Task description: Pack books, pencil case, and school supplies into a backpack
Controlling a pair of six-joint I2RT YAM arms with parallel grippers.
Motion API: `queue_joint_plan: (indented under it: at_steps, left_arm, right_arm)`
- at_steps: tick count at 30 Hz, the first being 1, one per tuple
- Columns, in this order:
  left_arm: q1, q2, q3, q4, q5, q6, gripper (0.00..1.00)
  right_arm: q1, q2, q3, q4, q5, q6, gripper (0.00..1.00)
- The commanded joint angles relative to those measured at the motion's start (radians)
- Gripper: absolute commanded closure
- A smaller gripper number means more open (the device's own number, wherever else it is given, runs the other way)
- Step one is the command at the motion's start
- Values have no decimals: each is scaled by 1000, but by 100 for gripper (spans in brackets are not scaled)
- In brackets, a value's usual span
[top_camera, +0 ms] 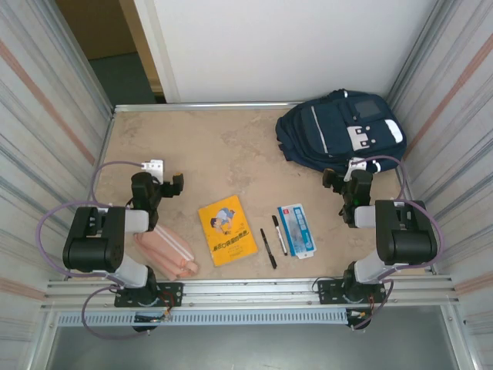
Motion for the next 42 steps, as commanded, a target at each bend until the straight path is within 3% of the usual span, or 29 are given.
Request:
queue_joint_plan:
  at_steps: [1,33,38,42]
  left_arm:
    - [-5,-9,17,-7,-14,17,1]
    - [-4,-9,18,-8,-12,17,1]
    - [-1,-9,20,-13,-5,16,1]
    - [0,-8,20,-9,-4,16,1]
  right_arm:
    - [-8,-2,17,-3,-17,-23,1]
    - [-8,-5,16,0,-24,-23,1]
    - [-11,-25,35,-49,-60,-35,1]
    - [6,-137,52,-186,46,-5,1]
